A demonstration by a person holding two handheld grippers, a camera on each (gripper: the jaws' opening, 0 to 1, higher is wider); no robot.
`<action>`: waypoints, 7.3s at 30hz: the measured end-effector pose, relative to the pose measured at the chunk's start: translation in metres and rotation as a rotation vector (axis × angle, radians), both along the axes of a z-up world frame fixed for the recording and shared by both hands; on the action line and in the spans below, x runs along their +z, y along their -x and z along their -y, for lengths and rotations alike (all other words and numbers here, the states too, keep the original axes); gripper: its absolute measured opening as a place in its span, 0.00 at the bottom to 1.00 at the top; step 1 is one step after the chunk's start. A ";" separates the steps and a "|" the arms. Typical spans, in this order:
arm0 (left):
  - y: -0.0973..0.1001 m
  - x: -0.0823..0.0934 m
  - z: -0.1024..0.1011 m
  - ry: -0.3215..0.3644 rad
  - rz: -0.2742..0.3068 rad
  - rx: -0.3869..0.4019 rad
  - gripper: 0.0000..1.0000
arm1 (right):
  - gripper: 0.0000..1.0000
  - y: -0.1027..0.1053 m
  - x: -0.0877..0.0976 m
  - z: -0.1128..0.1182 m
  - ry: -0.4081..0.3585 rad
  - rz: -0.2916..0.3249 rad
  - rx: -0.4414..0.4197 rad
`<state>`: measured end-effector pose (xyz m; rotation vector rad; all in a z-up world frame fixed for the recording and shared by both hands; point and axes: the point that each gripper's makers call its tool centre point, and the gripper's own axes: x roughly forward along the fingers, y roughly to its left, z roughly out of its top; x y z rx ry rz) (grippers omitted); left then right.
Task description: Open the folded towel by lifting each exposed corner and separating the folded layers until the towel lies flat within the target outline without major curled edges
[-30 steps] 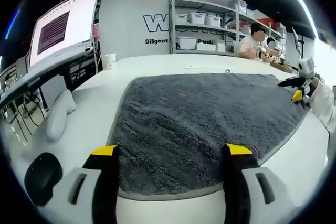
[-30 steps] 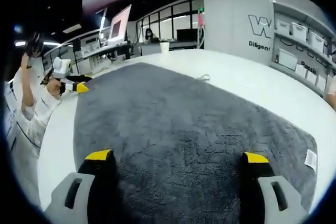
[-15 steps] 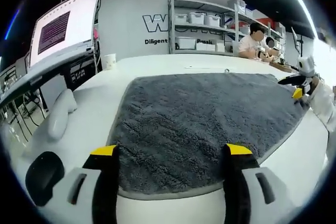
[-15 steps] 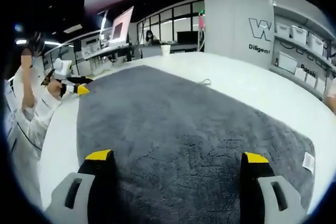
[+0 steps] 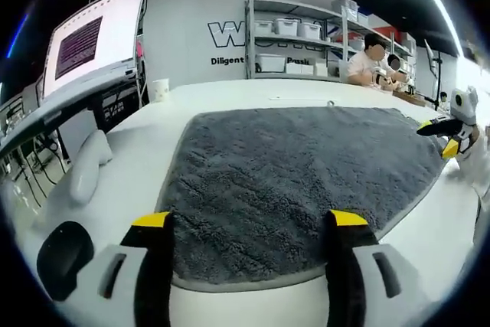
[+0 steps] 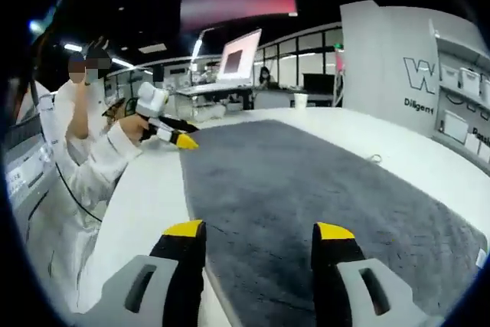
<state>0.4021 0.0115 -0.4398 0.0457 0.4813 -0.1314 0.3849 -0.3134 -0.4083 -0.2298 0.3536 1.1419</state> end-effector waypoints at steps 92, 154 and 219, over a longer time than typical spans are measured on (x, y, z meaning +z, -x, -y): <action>0.011 -0.001 -0.002 -0.008 -0.040 -0.008 0.80 | 0.19 0.018 -0.033 0.068 0.133 -0.086 -0.143; -0.091 0.026 0.098 0.054 0.060 -0.548 0.99 | 0.89 -0.091 -0.016 0.167 0.089 0.024 -0.302; -0.081 0.028 0.080 0.114 0.034 -0.505 0.99 | 0.95 -0.055 -0.013 0.196 0.152 -0.031 -0.370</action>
